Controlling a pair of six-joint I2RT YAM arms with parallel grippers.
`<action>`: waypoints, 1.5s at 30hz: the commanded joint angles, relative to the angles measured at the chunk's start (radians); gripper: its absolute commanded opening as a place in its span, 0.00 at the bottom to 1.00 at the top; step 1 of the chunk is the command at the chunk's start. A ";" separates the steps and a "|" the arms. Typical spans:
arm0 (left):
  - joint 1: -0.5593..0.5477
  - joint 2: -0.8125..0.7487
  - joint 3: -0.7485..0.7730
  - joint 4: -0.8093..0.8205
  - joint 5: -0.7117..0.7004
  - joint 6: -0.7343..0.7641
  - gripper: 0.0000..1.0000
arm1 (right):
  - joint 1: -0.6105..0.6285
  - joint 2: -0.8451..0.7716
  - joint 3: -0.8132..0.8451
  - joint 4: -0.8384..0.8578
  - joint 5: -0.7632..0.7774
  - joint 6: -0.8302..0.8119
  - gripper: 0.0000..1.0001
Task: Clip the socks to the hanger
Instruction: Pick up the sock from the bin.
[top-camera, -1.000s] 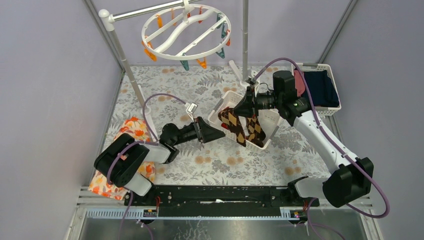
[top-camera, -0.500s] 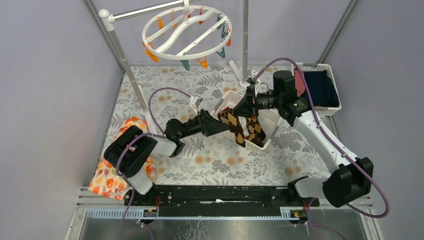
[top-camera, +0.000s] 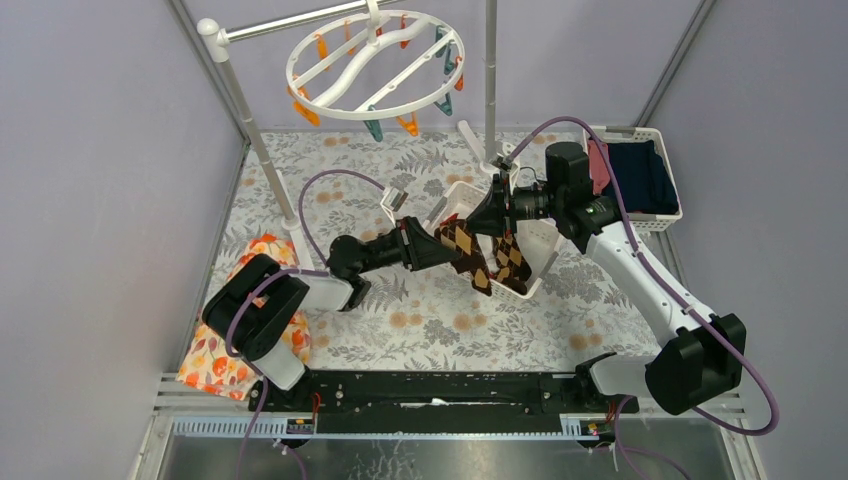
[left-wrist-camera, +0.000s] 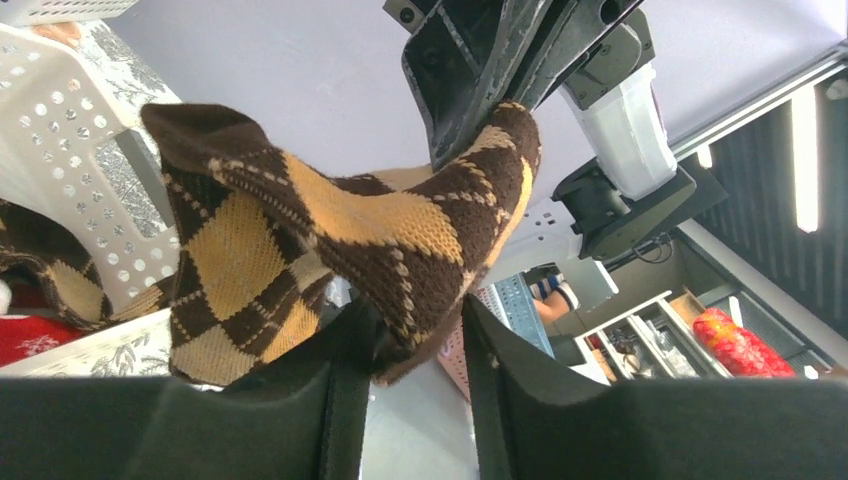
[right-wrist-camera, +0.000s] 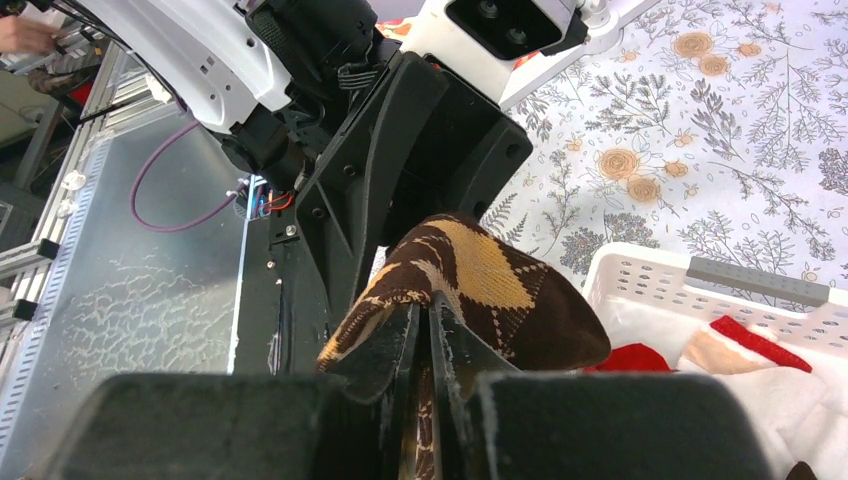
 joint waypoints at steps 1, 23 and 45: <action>-0.011 -0.002 0.020 0.085 0.033 -0.019 0.28 | -0.005 0.002 0.002 0.016 -0.006 -0.014 0.10; 0.072 0.026 0.023 0.087 0.170 -0.513 0.00 | -0.007 -0.051 0.300 -0.900 0.121 -1.305 1.00; 0.072 0.059 0.037 0.088 0.062 -0.676 0.00 | 0.110 -0.064 0.096 -0.563 0.107 -1.160 0.79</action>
